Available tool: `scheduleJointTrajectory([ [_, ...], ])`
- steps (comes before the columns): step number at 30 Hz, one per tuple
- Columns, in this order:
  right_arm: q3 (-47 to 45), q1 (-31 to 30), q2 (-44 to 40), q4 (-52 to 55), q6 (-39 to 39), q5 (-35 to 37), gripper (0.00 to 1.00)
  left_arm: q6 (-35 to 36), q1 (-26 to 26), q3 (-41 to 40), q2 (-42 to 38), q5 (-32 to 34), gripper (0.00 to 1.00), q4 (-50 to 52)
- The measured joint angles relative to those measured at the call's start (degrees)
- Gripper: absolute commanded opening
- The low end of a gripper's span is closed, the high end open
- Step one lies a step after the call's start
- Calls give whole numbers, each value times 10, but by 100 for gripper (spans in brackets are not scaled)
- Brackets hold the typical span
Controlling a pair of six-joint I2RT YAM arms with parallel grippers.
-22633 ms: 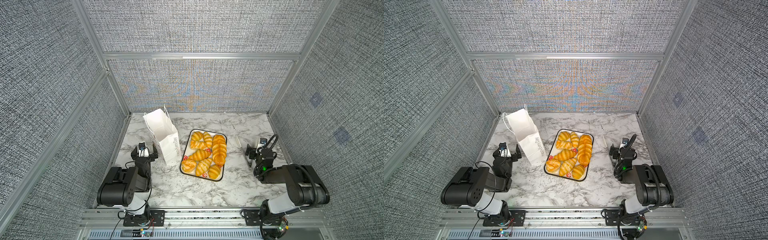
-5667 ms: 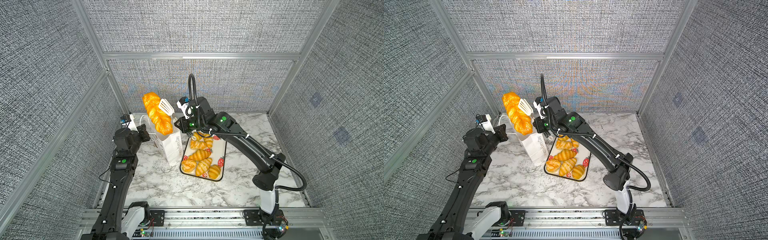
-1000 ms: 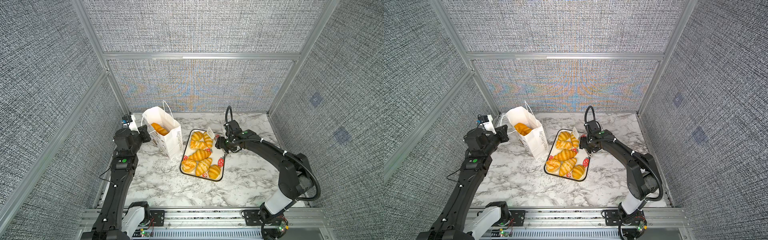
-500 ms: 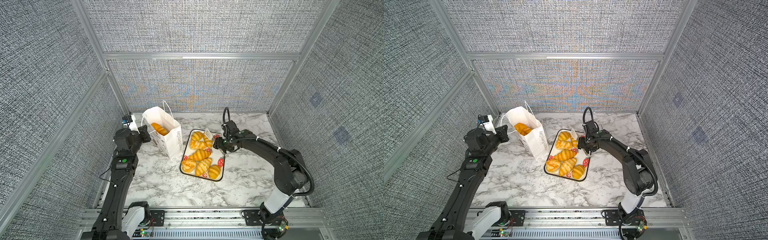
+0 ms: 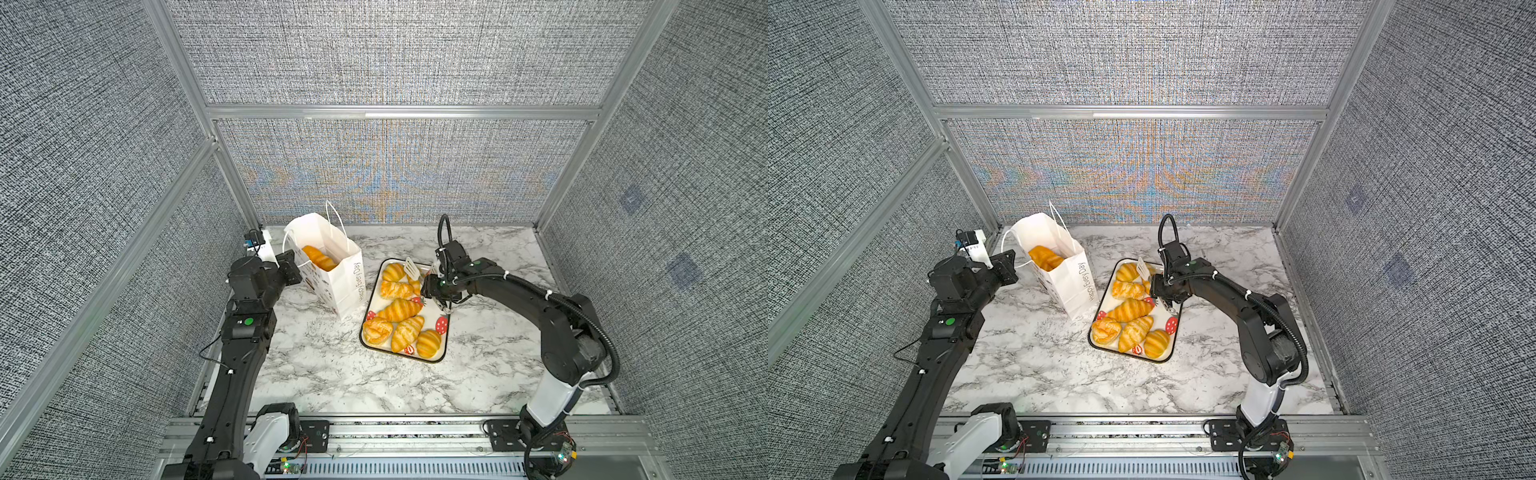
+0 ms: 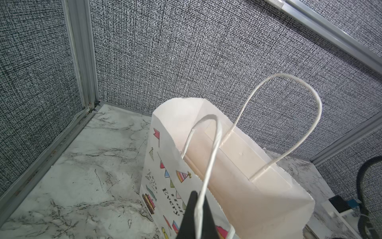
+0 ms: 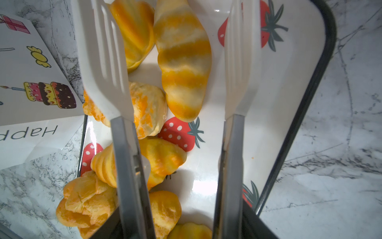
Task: Pack bread into a paper bag
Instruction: Pick up the bread from the tray.
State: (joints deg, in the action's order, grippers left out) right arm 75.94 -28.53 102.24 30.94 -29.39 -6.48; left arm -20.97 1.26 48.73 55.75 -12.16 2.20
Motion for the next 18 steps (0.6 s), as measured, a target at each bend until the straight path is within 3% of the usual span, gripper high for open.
scheduleJointTrajectory([
  [18, 2, -4, 19, 0, 2, 1, 51, 0, 0, 0, 0, 0, 0, 0],
])
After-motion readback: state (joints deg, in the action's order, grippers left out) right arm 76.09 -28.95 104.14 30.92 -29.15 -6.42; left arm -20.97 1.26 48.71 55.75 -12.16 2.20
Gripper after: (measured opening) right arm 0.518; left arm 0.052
